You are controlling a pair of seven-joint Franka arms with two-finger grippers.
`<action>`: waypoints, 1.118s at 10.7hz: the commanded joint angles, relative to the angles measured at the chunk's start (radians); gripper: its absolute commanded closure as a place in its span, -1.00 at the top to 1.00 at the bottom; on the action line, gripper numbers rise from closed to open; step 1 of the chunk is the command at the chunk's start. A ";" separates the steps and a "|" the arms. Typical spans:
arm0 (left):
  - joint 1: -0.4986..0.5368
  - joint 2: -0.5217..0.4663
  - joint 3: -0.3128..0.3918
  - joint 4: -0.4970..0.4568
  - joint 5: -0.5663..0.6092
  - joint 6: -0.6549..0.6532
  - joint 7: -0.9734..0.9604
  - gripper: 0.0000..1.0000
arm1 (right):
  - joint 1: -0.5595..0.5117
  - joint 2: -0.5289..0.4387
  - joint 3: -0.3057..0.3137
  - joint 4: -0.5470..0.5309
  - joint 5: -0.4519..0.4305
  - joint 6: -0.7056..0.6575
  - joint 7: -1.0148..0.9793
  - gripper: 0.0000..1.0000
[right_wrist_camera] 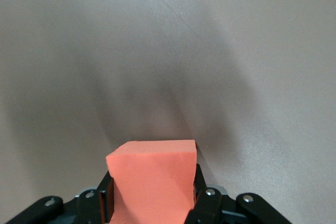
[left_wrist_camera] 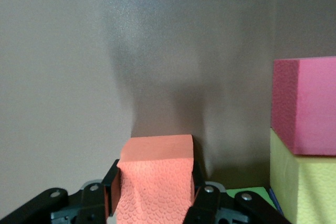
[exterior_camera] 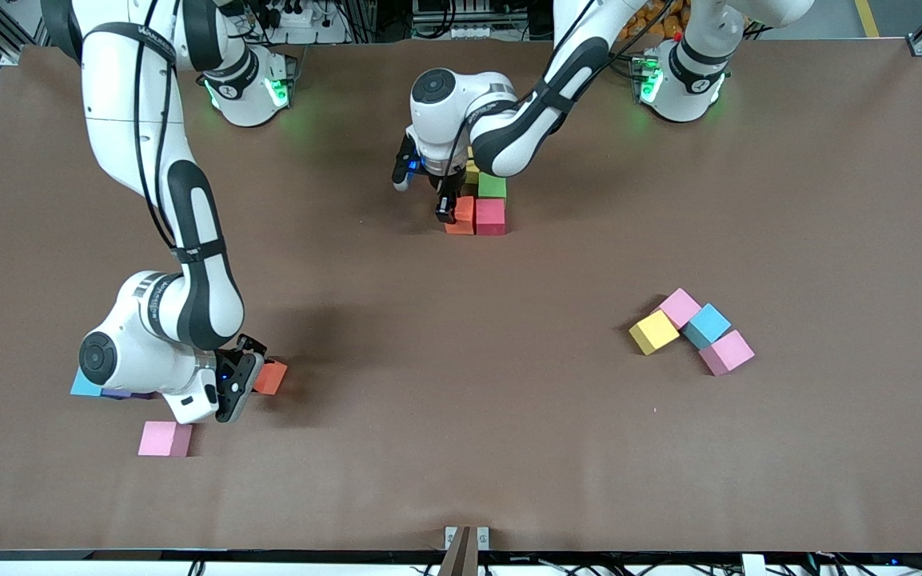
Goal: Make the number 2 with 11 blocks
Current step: 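Release orange with the left gripper while the right gripper lifts the other orange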
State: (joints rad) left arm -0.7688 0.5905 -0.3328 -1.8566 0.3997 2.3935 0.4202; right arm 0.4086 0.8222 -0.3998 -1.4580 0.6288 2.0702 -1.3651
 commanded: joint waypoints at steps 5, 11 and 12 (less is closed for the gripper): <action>0.003 -0.018 0.001 -0.036 0.024 0.022 -0.015 1.00 | -0.008 -0.011 0.001 -0.001 -0.009 -0.015 0.003 -0.86; 0.003 -0.037 -0.008 -0.027 0.021 0.021 -0.073 1.00 | -0.008 -0.011 0.001 0.001 -0.008 -0.022 0.003 -0.86; 0.005 -0.044 -0.024 -0.027 0.011 0.019 -0.077 1.00 | -0.010 -0.011 0.001 0.005 -0.006 -0.041 0.007 -0.86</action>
State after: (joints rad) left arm -0.7682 0.5800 -0.3383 -1.8667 0.3998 2.4087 0.3731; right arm 0.4072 0.8222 -0.4021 -1.4580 0.6288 2.0607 -1.3651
